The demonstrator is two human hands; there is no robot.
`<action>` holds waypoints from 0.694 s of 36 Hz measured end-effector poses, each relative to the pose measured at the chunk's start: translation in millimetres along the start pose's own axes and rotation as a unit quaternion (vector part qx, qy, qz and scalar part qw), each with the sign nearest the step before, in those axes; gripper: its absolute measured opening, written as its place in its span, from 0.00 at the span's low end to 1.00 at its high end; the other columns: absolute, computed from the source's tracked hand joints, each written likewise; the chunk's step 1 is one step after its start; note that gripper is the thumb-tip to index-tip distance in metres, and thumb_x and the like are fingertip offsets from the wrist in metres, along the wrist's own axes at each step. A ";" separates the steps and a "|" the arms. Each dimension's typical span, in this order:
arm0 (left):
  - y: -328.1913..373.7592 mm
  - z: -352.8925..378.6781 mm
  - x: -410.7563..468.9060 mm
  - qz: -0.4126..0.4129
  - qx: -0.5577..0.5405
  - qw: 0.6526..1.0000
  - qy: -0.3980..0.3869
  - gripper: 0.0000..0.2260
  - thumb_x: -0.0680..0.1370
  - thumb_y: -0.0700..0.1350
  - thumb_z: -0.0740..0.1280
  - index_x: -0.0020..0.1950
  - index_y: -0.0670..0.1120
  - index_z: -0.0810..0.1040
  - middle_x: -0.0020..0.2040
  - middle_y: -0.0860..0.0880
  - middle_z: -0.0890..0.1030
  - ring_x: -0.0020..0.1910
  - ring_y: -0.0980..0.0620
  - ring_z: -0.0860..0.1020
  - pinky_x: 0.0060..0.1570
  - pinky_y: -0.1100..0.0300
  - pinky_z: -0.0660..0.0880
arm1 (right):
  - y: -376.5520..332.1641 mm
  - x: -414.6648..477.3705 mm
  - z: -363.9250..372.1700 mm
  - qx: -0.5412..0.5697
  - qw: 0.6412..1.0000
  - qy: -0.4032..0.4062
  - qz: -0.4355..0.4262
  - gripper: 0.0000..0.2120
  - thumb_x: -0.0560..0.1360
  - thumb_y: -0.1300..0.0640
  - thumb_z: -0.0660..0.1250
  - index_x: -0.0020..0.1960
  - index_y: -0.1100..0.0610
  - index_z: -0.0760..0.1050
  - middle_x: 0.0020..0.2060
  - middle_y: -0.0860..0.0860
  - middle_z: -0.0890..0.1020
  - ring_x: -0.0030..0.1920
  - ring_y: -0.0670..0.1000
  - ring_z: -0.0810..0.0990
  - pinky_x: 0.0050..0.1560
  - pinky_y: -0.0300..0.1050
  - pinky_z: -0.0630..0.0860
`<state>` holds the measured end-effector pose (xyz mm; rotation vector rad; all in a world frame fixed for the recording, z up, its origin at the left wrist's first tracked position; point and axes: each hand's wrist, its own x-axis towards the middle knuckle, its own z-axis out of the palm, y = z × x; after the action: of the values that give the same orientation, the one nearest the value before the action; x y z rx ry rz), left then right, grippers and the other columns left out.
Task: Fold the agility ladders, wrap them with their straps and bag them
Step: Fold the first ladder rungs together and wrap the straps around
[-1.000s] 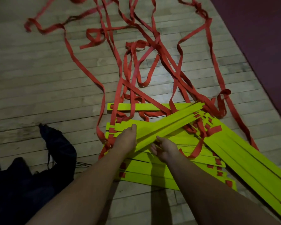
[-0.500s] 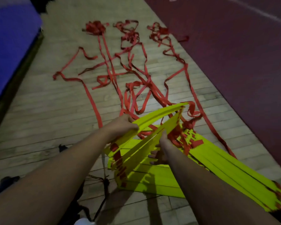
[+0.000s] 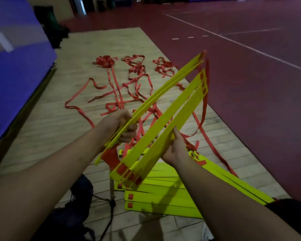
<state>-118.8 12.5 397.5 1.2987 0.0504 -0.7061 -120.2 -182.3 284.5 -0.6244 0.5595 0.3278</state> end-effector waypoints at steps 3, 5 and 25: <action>-1.2 -7.8 -0.5 0.012 -0.013 0.999 -0.043 0.18 0.74 0.59 0.66 0.41 0.45 0.70 0.26 0.51 0.67 0.19 0.56 0.63 0.21 0.68 0.59 | -18.8 -6.7 16.4 -0.007 0.999 -0.029 -0.034 0.21 0.81 0.44 0.64 0.50 0.61 0.84 0.50 0.60 0.84 0.52 0.61 0.82 0.65 0.62 0.73; -3.0 -11.4 -0.5 0.013 -0.006 0.997 -0.073 0.24 0.64 0.66 0.72 0.35 0.46 0.72 0.23 0.52 0.67 0.17 0.56 0.64 0.19 0.68 0.62 | -34.4 -15.4 30.2 -0.058 0.997 -0.034 -0.049 0.16 0.82 0.51 0.62 0.56 0.62 0.81 0.49 0.61 0.85 0.50 0.61 0.83 0.57 0.61 0.78; -68.6 -65.0 38.7 -0.016 0.102 0.985 0.140 0.09 0.81 0.35 0.65 0.59 0.46 0.75 0.47 0.41 0.85 0.41 0.46 0.81 0.43 0.55 0.77 | -71.1 -42.8 62.2 -0.465 0.850 -0.096 -0.227 0.08 0.83 0.63 0.62 0.56 0.61 0.79 0.48 0.57 0.87 0.48 0.56 0.87 0.48 0.54 0.83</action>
<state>-100.0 46.6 303.1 1.5912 0.2309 -0.5617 -98.3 -203.0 383.8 -1.6156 0.0030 0.1913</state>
